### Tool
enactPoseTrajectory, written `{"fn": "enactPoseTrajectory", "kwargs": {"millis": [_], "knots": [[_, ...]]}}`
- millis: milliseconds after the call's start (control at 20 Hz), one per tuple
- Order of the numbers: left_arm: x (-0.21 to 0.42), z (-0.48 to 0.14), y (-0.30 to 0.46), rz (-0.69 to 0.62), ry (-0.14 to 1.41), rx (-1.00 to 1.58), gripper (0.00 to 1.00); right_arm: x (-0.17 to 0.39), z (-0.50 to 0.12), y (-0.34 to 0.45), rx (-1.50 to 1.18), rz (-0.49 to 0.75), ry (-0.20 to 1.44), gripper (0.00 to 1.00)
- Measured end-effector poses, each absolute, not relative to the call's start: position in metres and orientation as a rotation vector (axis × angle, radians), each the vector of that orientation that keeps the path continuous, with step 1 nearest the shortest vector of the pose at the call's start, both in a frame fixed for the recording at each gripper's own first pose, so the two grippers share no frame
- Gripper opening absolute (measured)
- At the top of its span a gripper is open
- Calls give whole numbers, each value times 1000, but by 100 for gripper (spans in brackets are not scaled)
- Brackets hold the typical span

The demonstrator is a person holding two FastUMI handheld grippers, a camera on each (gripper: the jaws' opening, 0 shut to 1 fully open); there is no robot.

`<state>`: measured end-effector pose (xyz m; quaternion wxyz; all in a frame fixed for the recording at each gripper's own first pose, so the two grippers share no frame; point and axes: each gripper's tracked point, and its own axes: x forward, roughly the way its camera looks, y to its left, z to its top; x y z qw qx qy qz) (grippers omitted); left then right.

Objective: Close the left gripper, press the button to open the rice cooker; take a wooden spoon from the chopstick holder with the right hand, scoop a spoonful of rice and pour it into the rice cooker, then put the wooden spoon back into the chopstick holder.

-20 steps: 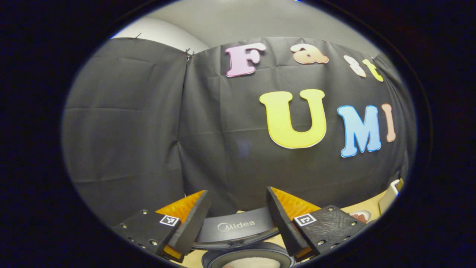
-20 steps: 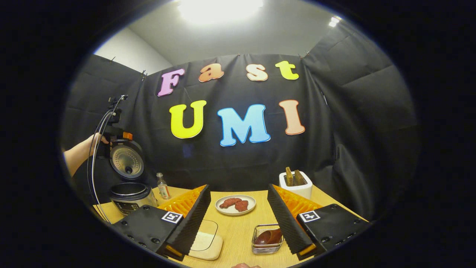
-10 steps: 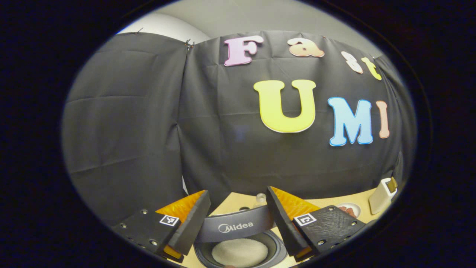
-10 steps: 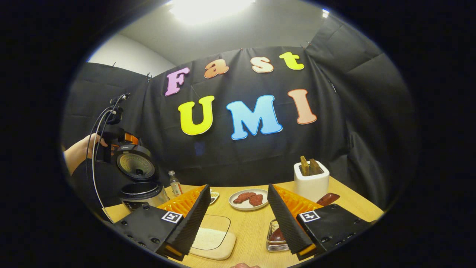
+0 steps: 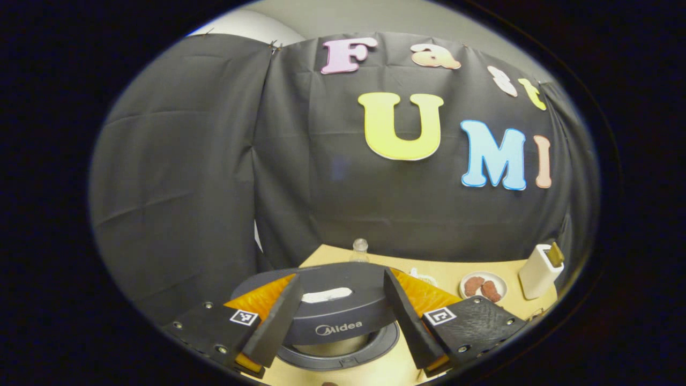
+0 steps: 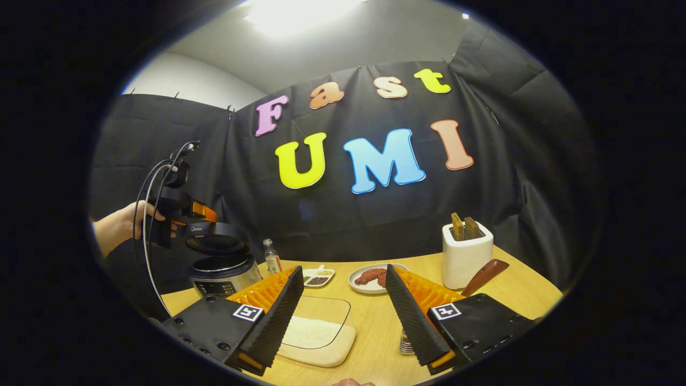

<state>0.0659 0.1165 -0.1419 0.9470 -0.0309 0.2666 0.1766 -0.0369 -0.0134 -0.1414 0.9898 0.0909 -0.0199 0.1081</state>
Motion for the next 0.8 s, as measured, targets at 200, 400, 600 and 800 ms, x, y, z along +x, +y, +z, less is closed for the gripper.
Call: {"fn": "enactPoseTrajectory", "kwargs": {"millis": [200,400,600,800], "knots": [[57,-182,116,357,604,-65,96,-39,-139,-18,196,212,-51,98],[48,-205,114,329,626,-38,96,-38,-141,-29,184,173,-48,98],[36,-233,109,303,677,-7,97,-38,-146,-32,189,157,-34,98],[31,-235,108,280,682,5,97,-38,-150,-36,175,148,-27,98]]}}
